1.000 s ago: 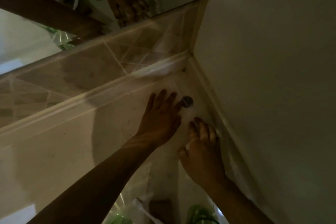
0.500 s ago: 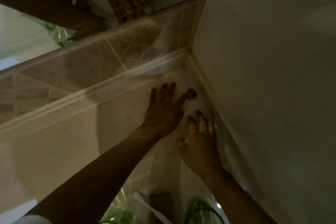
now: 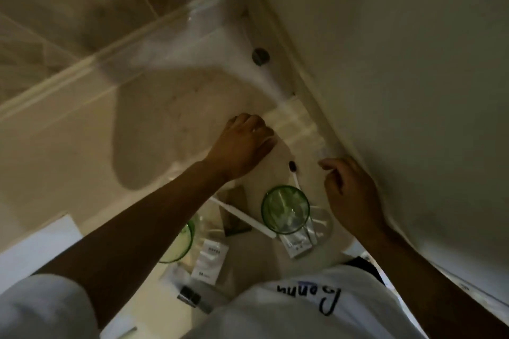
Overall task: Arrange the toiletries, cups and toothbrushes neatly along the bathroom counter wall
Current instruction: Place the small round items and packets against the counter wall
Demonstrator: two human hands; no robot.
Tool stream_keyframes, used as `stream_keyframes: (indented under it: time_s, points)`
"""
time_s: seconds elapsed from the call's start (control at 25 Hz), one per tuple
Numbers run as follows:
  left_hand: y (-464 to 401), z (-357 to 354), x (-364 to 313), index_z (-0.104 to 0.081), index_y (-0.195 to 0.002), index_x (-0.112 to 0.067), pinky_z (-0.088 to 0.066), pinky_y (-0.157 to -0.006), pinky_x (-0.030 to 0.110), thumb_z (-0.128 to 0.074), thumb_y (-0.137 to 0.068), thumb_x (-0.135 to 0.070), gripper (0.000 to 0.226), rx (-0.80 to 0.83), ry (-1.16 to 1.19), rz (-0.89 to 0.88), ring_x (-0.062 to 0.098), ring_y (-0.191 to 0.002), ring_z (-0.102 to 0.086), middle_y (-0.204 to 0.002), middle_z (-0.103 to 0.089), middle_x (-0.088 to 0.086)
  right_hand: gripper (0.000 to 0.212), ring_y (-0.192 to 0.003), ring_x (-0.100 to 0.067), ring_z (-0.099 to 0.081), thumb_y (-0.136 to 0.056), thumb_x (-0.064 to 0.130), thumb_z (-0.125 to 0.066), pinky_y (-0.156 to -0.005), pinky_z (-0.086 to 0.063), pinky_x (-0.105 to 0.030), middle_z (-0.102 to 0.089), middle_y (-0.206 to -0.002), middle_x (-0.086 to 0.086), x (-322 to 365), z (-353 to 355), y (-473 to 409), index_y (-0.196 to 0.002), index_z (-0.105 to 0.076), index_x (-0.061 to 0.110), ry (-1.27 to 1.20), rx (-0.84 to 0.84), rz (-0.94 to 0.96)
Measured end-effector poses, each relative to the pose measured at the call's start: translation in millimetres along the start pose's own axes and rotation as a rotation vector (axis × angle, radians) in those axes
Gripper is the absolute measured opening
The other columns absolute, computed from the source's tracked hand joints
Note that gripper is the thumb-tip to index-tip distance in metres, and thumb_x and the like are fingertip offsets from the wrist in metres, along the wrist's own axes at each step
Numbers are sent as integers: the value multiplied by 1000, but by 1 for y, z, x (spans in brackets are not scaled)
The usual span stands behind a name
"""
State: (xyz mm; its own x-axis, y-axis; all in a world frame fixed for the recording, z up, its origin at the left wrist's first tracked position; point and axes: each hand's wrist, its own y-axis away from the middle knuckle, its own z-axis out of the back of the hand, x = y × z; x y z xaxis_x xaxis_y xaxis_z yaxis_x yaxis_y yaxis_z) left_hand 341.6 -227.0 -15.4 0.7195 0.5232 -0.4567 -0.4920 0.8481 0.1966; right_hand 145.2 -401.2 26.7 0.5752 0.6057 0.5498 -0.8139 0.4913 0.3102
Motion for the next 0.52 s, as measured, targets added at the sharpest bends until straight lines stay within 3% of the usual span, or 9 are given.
stream_keyframes:
  time_s: [0.12,0.24,0.4,0.52]
  points:
    - [5,-7,-17,-71,-115,-14,-45,-85,46,-43,-96,-41,43,2,-59,-25,38,-102,-57,-111,-64,14,33,-108,-23,-60,-88,8,-59,-88,-47,-27,-59,-125,-6,-26,-5,34,-120,-65,17,124,60,-39]
    - [-5,-10,-33,-70,-117,-14,-48,-81,45,-45,-93,-42,44,20,-55,-83,37,-100,-58,-111,-63,13,40,-123,-32,-52,-83,9,-64,-98,-50,-41,-52,-137,-13,-35,-17,53,-123,-64,11,258,79,-28]
    - [-26,-15,-61,-58,-136,-19,-43,-94,46,-60,-91,-36,48,150,-107,-229,34,-123,-48,-136,-57,12,49,-127,-37,-44,-83,15,-63,-102,-45,-45,-41,-146,-17,-37,-24,60,-131,-55,11,262,67,-61]
    - [-32,-20,-73,-60,-134,-20,-40,-95,44,-61,-91,-32,44,188,-119,-236,32,-126,-46,-140,-54,9,58,-132,-28,-37,-85,17,-59,-104,-45,-38,-38,-148,-10,-37,-29,59,-141,-46,13,181,96,-3]
